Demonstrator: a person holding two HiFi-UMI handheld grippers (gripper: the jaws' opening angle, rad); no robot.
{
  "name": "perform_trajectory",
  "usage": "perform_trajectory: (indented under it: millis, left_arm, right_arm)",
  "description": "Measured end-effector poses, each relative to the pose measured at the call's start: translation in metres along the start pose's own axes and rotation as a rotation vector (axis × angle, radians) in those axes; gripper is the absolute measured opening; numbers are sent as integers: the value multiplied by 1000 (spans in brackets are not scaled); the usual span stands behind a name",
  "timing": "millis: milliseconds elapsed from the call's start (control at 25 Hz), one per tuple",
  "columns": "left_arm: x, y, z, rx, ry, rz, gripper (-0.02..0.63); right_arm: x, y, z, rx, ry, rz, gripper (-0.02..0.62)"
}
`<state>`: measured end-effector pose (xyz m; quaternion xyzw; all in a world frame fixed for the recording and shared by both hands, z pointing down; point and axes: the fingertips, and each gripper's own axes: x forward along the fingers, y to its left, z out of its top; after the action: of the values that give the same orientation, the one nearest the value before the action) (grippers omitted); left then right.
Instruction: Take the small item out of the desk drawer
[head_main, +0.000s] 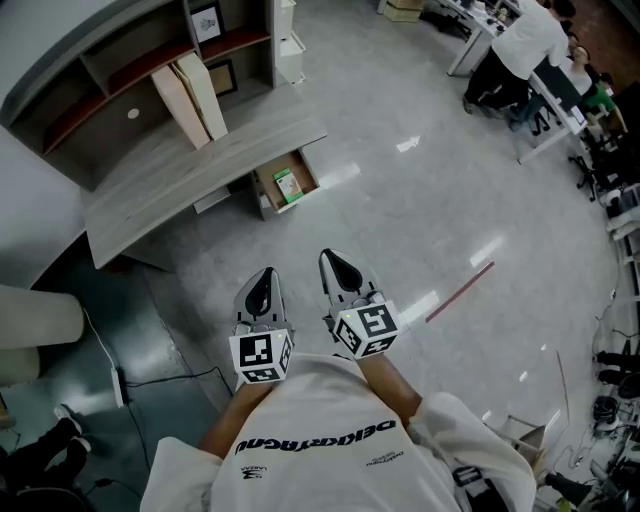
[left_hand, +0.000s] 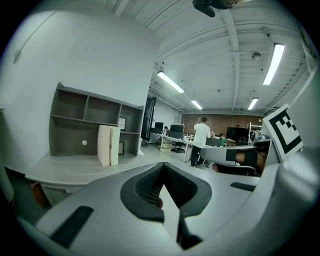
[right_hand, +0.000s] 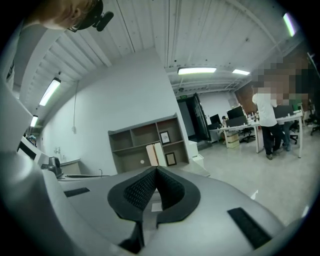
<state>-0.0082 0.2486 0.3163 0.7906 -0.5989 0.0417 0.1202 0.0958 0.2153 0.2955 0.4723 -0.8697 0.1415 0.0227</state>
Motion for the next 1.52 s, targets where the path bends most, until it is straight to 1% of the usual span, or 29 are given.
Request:
perform_trajectory:
  millis: [120, 320, 520, 640, 840, 920, 1040, 1160, 1240, 1320, 1520]
  left_arm:
    - [41, 23, 18, -4, 10, -30, 15]
    - [104, 56, 37, -2, 36, -84, 15]
    - [152, 86, 48, -10, 65, -120, 15]
    - [177, 104, 48, -9, 90, -141, 15]
    - [211, 123, 38, -19, 143, -169, 15]
    - [221, 125, 32, -25, 162, -179, 15]
    - [236, 128, 20, -31, 192, -180, 15]
    - [253, 130, 9, -48, 217, -165, 15]
    - [263, 133, 1, -74, 235, -154, 15]
    - [275, 138, -9, -83, 245, -141, 15]
    - [299, 148, -46, -110, 272, -83, 15]
  right_arm:
    - [44, -13, 17, 3, 6, -35, 31]
    - [106, -30, 33, 5, 22, -77, 31]
    - [158, -46, 41, 16, 47, -107, 31]
    - [185, -53, 40, 19, 67, -129, 31]
    - [223, -63, 31, 40, 113, -154, 31]
    - [234, -69, 25, 69, 133, -160, 31]
    - [250, -77, 17, 78, 162, -162, 31]
    - [262, -89, 6, 72, 191, -154, 31]
    - [268, -98, -6, 75, 216, -148, 31]
    - [277, -108, -18, 84, 236, -147, 31]
    - [296, -132, -48, 82, 273, -140, 31]
